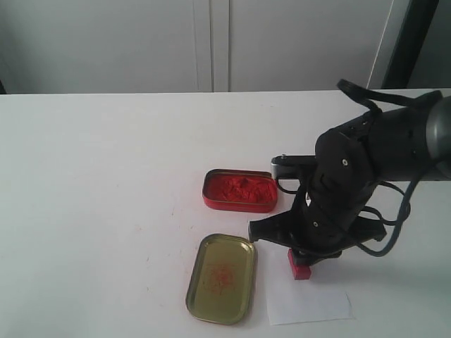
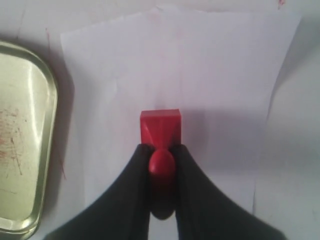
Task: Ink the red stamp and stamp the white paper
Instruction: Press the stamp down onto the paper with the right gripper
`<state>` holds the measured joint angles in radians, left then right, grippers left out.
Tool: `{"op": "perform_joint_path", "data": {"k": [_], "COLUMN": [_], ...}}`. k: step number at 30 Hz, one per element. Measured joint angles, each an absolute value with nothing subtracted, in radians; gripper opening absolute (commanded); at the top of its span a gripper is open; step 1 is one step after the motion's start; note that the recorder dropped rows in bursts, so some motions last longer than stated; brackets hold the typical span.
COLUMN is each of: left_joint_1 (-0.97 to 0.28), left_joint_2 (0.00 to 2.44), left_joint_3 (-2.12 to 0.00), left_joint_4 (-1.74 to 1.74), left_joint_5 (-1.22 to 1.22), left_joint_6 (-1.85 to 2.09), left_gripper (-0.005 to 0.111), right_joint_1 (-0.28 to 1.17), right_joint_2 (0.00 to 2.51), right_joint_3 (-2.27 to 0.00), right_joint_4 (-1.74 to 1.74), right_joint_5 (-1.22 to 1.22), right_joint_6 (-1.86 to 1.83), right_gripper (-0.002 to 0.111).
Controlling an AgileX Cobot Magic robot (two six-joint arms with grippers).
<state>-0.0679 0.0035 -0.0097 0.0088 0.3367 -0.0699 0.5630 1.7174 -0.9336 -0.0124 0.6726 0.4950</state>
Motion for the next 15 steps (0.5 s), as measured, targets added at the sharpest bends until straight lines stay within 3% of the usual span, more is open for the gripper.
{"op": "perform_joint_path", "data": {"k": [15], "left_joint_1": [-0.068], "left_joint_2": [0.003], "left_joint_3": [-0.010], "left_joint_4": [0.009], "left_joint_5": [0.337], "left_joint_6": [-0.070], "left_gripper": [0.000], "right_joint_1": [0.563], "right_joint_2": [1.778], "right_joint_3": [-0.892], "right_joint_4": [-0.012], "right_joint_5": [0.586], "right_joint_6": [0.505], "right_gripper": [0.000]}}
